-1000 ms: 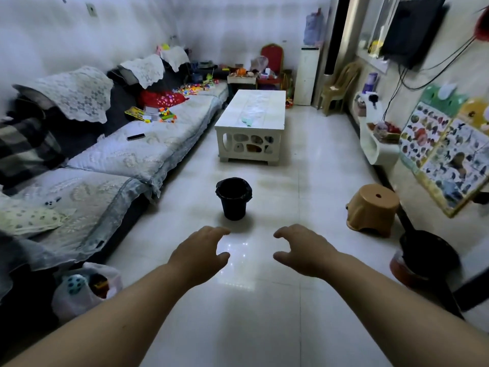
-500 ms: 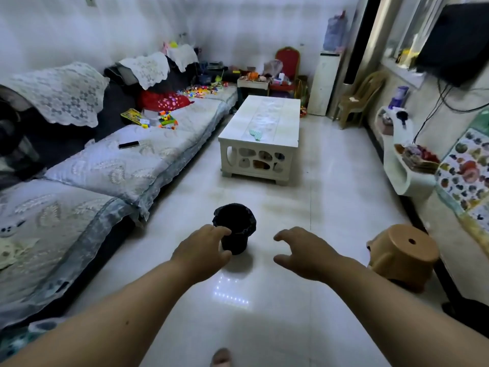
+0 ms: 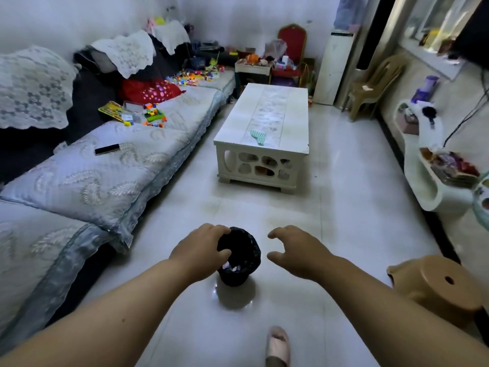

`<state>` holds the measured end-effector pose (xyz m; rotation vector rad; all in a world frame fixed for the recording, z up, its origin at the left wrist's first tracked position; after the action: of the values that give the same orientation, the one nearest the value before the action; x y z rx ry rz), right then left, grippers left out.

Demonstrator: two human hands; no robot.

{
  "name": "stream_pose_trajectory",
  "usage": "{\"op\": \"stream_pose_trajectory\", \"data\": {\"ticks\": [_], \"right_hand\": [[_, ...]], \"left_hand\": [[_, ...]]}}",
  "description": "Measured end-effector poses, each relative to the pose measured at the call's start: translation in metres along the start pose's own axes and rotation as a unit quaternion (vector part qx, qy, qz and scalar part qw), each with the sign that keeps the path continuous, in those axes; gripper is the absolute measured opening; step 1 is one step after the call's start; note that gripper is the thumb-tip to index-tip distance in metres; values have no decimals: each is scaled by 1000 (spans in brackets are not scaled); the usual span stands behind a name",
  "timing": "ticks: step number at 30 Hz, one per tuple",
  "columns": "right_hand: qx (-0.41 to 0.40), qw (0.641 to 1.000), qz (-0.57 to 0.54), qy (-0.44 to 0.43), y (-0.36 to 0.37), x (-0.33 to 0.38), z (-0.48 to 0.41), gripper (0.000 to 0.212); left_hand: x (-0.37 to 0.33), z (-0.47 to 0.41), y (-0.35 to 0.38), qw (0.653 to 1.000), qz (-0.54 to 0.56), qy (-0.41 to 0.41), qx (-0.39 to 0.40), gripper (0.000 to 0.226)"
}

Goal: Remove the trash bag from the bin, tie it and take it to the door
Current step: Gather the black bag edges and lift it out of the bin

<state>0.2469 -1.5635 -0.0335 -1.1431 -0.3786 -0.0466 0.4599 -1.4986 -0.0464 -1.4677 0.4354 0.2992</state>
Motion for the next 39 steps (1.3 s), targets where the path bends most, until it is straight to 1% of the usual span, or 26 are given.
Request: {"op": "stream_pose_trajectory", "data": {"ticks": [4, 6, 10, 12, 15, 21, 25, 27, 32, 35, 37, 39], "right_hand": [[14, 999, 19, -25, -11, 3, -83, 47], [34, 998, 29, -37, -11, 2, -124, 47], [93, 993, 56, -49, -11, -1, -207, 48], [111, 990, 74, -55, -11, 1, -239, 49], [137, 986, 75, -58, -4, 5, -280, 50], [168, 982, 56, -58, 38, 6, -333, 57], [182, 983, 30, -20, 90, -12, -368, 60], [192, 981, 21, 3, 120, -25, -385, 60], [212, 973, -44, 80, 222, -65, -434, 61], [221, 962, -89, 133, 293, -93, -461, 60], [222, 952, -120, 176, 323, -107, -474, 67], [222, 939, -140, 221, 368, -130, -487, 81]], "left_hand": [[28, -62, 1, 1000, 1, -17, 0, 50], [43, -91, 4, 999, 9, -46, 6, 50], [73, -143, 20, 990, 59, -124, 31, 45], [84, -161, 29, 984, 84, -157, 29, 47], [102, -178, 41, 971, 125, -201, 22, 51], [151, -201, 68, 956, 144, -251, 49, 54], [195, -230, 111, 952, 140, -255, 91, 56], [217, -245, 139, 950, 147, -260, 96, 55], [278, -269, 235, 940, 176, -276, 102, 56], [323, -271, 296, 932, 187, -290, 111, 63], [347, -274, 319, 932, 179, -300, 93, 72], [378, -278, 359, 936, 156, -306, 73, 80]]}}
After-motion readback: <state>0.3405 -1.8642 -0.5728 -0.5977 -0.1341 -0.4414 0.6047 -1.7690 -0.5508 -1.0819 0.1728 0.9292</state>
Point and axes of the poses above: each hand's wrist, its own z-axis away from the middle knuckle, its own y-axis out of the palm, x = y × z, the point moved 1 cm from there along -z, towards the middle knuckle, and after that the axes turned 15 degrees about y, right-handed, at the moved point
